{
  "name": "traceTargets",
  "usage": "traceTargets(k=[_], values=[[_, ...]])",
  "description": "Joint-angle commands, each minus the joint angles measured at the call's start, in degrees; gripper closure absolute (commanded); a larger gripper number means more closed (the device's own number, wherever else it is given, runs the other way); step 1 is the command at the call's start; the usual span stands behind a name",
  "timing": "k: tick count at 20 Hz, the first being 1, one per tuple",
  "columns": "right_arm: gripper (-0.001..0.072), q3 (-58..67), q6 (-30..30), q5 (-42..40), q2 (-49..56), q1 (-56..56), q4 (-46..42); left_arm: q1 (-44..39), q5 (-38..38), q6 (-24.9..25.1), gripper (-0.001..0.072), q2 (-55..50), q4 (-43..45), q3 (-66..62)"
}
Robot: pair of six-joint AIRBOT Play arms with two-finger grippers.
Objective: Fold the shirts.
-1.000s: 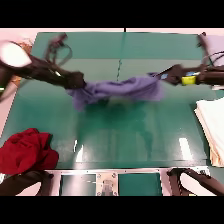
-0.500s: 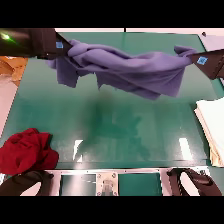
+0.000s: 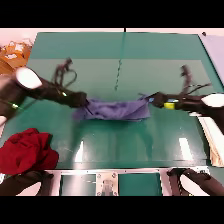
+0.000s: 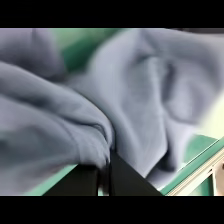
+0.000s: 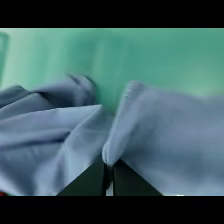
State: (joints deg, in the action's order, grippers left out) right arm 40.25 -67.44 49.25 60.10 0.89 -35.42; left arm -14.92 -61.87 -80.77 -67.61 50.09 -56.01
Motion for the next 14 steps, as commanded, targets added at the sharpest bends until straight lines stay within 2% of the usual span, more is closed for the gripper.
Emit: traceTargets(k=[1,2,4,5,8,9,10,11,14], values=[[0.0528,-0.5,1.5,-6.3,13.6,4.2,-0.1,0.0,6.5,6.4,0.0682,-5.2,-7.6,9.1],[0.0444,0.8,1.5,-4.7,15.1,3.2,-0.1,0.0,5.4,6.4,0.0678,-5.9,-6.0,8.5],[0.0419,3.6,1.5,-0.3,14.8,-0.5,-0.2,2.2,1.2,6.3,0.0126,-5.9,-5.0,5.5],[0.0419,5.4,1.5,3.2,14.1,-3.5,-0.2,4.5,-2.6,6.4,0.0074,-5.9,-4.9,3.0],[0.0417,8.6,1.5,12.2,10.6,-13.2,-2.0,12.1,-12.6,6.3,0.0075,-5.9,-2.5,-4.0],[0.0382,8.5,1.4,13.3,9.2,-16.5,-3.8,14.7,-14.9,6.3,0.0074,-5.9,-2.1,-5.0],[0.0304,8.1,0.2,13.8,8.3,-19.2,-6.0,16.8,-16.0,6.3,0.0075,-5.9,-1.9,-5.0],[0.0263,7.1,-1.0,13.8,8.0,-21.5,-7.3,18.6,-16.1,6.3,0.0075,-5.9,-0.6,-4.3],[0.0263,0.9,-1.1,11.1,8.1,-23.5,-7.4,20.3,-11.1,6.3,0.0075,-5.9,0.7,1.3]])
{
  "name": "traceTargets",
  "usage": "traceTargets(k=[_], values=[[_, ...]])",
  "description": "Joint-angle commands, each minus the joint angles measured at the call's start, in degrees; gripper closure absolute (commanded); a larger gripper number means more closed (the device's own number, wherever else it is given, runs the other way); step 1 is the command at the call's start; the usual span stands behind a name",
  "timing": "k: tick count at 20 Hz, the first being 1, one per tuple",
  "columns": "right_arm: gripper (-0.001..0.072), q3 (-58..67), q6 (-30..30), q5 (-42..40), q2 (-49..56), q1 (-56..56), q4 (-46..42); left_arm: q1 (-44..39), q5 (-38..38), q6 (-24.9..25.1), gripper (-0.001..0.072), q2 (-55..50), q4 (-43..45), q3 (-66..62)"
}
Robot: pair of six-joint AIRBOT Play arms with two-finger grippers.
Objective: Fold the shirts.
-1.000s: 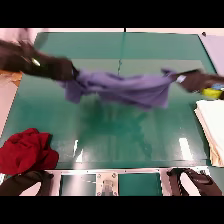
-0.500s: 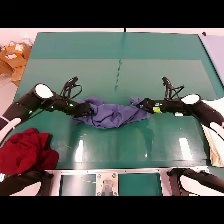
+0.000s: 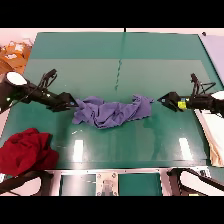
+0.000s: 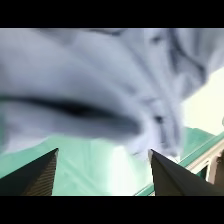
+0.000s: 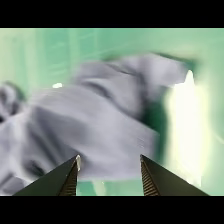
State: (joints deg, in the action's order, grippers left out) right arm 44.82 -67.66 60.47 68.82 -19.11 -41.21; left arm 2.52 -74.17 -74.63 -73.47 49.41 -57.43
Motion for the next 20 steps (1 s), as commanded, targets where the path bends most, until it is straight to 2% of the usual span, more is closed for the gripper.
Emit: traceTargets(k=[1,4,7,10,12,13,14,15,16,17,18,20], values=[[0.0264,-5.7,-0.9,-2.6,-0.6,-2.8,-1.4,2.9,4.4,0.2,0.0075,-0.1,0.0,5.5],[0.0284,-8.0,-0.8,-6.2,1.5,1.0,-1.2,2.9,11.3,5.3,0.0075,-0.2,-8.8,11.9],[0.0284,-7.5,-0.7,-8.7,6.3,5.6,0.3,2.9,10.4,10.8,0.0075,-0.2,-16.9,14.8],[0.0302,-5.8,-0.6,-9.1,10.8,8.3,1.8,2.9,11.3,12.2,0.0076,-0.2,-18.7,15.7],[0.0363,-4.5,-0.6,-9.1,12.3,9.4,1.9,2.9,12.9,13.4,0.0076,-0.2,-20.5,17.2],[0.0366,-4.1,-0.7,-9.0,12.5,9.6,2.3,2.9,13.7,14.3,0.0076,-0.2,-21.9,18.2],[0.0413,-3.8,-0.7,-9.0,12.5,9.7,2.8,2.9,14.4,15.7,0.0076,-0.2,-24.1,19.4],[0.0520,-3.7,-0.7,-8.5,12.5,9.7,3.4,2.9,15.0,17.7,0.0077,-0.2,-27.2,20.8],[0.0646,-3.5,-0.6,-7.8,12.5,9.7,3.4,2.9,15.4,19.8,0.0135,-0.2,-30.4,22.3],[0.0687,-3.2,-0.6,-6.8,12.4,9.7,3.5,2.9,15.1,22.0,0.0286,-0.2,-32.9,23.4],[0.0692,-2.8,-0.6,-5.6,12.4,9.7,3.5,2.4,14.9,23.8,0.0354,-0.2,-34.6,24.4],[0.0692,-1.5,-0.7,-3.3,12.2,9.7,3.5,0.2,15.2,24.9,0.0358,-0.2,-34.6,24.8]])
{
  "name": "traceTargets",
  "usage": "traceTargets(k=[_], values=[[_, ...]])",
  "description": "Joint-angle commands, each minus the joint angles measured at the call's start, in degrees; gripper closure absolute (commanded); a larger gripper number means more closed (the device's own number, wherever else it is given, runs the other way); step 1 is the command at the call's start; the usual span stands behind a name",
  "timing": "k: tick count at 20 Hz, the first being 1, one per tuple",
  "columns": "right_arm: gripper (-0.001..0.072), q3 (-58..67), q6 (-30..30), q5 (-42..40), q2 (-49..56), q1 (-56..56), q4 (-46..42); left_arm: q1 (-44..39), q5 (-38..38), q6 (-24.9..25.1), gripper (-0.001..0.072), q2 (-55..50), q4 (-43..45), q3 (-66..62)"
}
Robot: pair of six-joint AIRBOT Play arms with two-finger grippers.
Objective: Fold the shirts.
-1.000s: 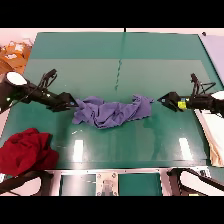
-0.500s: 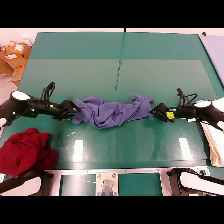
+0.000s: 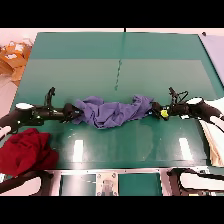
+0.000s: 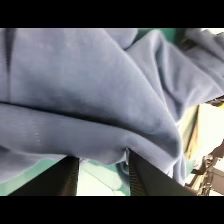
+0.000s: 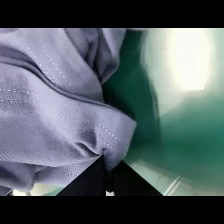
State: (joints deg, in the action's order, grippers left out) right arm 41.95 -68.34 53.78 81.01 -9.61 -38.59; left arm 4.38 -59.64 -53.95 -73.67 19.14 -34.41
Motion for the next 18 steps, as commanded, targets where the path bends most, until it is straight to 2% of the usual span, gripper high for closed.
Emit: traceTargets(k=[1,2,6,10,12,18], values=[[0.0692,2.0,0.0,4.3,-0.3,0.2,0.9,-2.7,0.8,5.1,0.0468,0.0,-4.6,1.8],[0.0692,2.8,0.0,5.5,-0.7,0.2,0.9,-3.4,1.1,6.7,0.0680,0.0,-4.6,1.8],[0.0692,4.7,0.0,8.5,-2.7,0.1,0.6,-3.5,2.8,7.5,0.0684,0.0,-4.8,1.4],[0.0692,7.2,-0.3,13.2,-7.6,-0.2,0.6,-3.4,0.7,7.5,0.0685,2.6,-3.4,-4.3],[0.0693,11.8,-2.5,16.5,-11.3,-1.4,0.6,-3.4,0.5,4.7,0.0685,6.9,-1.0,-11.4],[0.0693,34.2,-7.8,17.4,-26.8,-7.4,0.6,-3.5,2.2,4.2,0.0685,20.6,1.2,-42.1]])
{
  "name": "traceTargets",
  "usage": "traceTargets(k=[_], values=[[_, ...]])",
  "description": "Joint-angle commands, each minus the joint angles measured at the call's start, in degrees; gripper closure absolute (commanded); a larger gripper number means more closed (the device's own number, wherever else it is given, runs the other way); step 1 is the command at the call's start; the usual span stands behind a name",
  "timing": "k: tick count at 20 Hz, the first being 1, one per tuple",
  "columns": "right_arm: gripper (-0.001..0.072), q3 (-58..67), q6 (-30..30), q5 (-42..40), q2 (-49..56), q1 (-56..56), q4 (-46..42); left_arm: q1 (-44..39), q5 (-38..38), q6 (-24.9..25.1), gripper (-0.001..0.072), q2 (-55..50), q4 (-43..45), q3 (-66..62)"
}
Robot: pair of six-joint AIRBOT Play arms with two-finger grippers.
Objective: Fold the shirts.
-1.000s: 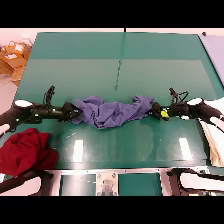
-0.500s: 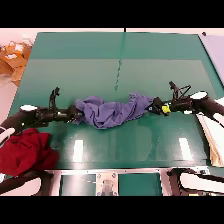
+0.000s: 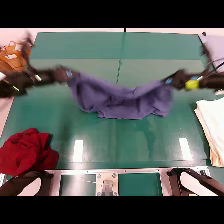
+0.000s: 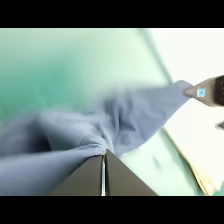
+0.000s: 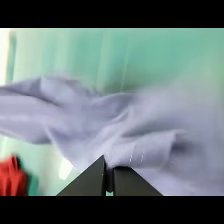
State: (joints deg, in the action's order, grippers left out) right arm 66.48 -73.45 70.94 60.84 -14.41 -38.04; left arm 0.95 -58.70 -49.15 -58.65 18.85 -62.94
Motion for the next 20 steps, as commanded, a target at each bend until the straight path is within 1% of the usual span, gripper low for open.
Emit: traceTargets(k=[1,3,5,7,8,10,12,13,16,18,20], values=[[0.0692,13.7,-3.1,-1.1,-9.5,-4.0,0.1,0.0,1.2,-1.9,0.0686,6.7,2.7,-18.6],[0.0693,20.3,-4.5,-4.6,-14.6,-6.9,0.1,0.0,-0.2,-4.6,0.0685,8.3,5.6,-28.2],[0.0693,25.9,-4.6,-8.8,-20.0,-10.2,0.1,0.0,-2.5,-4.9,0.0685,8.5,6.4,-37.1],[0.0693,29.1,-4.6,-12.4,-24.2,-11.9,-0.6,0.0,-1.9,-5.7,0.0686,8.5,8.5,-45.4],[0.0692,29.8,-4.6,-13.7,-25.8,-11.9,-1.2,0.0,-0.3,-6.5,0.0685,8.5,10.6,-48.4],[0.0692,29.8,-5.4,-13.6,-27.8,-11.8,-1.4,0.0,2.6,-8.6,0.0685,8.5,17.1,-52.7],[0.0692,29.0,-5.7,-11.4,-27.9,-11.8,-1.5,0.0,4.3,-9.1,0.0685,8.1,22.4,-53.1],[0.0692,27.2,-5.7,-10.6,-27.9,-11.8,-1.3,0.0,4.3,-9.6,0.0685,7.0,24.4,-53.1],[0.0693,16.7,-6.1,-9.9,-27.9,-11.8,-0.9,0.0,4.5,-10.6,0.0685,-0.6,24.2,-53.1],[0.0692,6.8,-5.2,-10.3,-27.4,-11.2,-0.9,0.0,4.0,-10.6,0.0684,-8.4,20.5,-53.1],[0.0693,-4.4,-3.0,-13.2,-25.8,-8.9,-0.6,-1.7,3.9,-10.3,0.0684,-17.6,16.9,-53.1]])
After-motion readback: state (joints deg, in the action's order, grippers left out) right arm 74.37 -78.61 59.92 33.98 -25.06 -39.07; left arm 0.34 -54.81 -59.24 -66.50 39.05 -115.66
